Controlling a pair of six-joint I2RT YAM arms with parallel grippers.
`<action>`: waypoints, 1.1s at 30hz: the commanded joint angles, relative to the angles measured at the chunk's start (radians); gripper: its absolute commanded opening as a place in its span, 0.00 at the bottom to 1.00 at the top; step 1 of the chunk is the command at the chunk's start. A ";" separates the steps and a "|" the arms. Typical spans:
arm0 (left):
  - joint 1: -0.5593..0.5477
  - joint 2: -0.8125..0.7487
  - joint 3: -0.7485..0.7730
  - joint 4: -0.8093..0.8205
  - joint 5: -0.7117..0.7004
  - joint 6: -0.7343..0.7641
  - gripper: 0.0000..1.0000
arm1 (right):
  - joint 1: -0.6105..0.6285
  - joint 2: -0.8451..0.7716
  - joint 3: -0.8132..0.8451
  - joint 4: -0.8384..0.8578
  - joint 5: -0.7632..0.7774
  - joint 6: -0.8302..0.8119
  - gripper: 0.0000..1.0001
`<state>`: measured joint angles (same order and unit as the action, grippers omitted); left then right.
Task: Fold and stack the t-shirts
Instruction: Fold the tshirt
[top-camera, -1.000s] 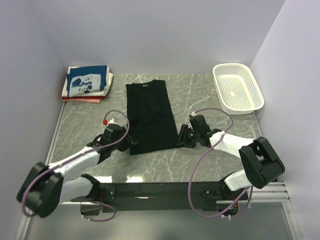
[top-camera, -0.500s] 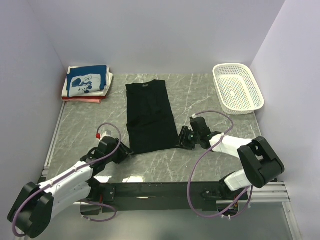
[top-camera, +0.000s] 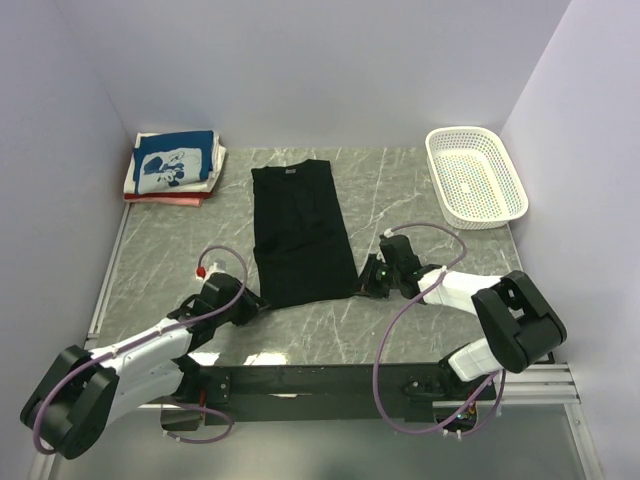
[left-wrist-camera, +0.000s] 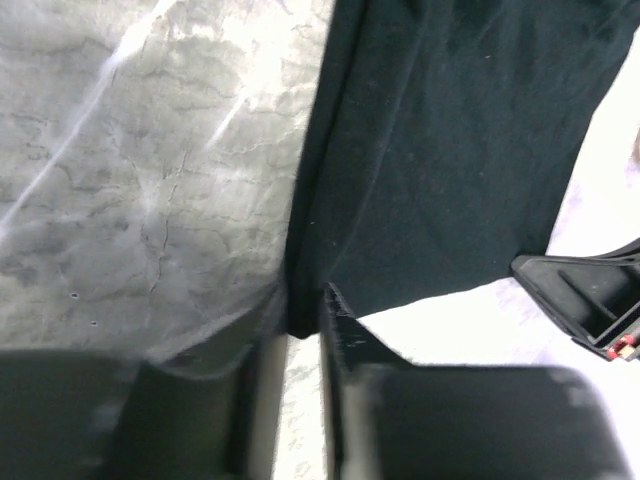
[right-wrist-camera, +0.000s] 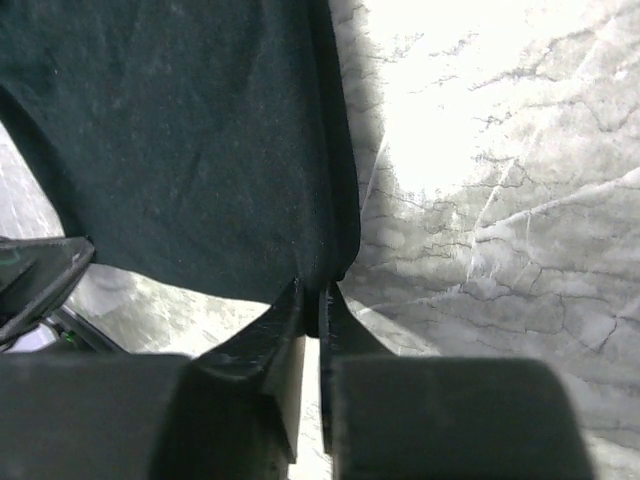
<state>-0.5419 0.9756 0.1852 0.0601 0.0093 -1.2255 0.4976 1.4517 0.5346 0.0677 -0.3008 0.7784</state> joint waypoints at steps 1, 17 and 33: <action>-0.007 0.029 -0.003 -0.009 -0.006 0.018 0.20 | 0.002 0.000 -0.004 0.041 0.000 -0.004 0.08; -0.064 -0.313 0.054 -0.400 0.050 0.097 0.01 | 0.021 -0.568 -0.304 -0.141 -0.098 0.044 0.00; -0.352 -0.308 0.097 -0.500 -0.025 -0.006 0.09 | 0.050 -0.993 -0.444 -0.433 -0.100 0.102 0.01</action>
<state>-0.8871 0.6437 0.2379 -0.4099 0.0132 -1.2312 0.5438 0.4431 0.1028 -0.3286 -0.4114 0.8806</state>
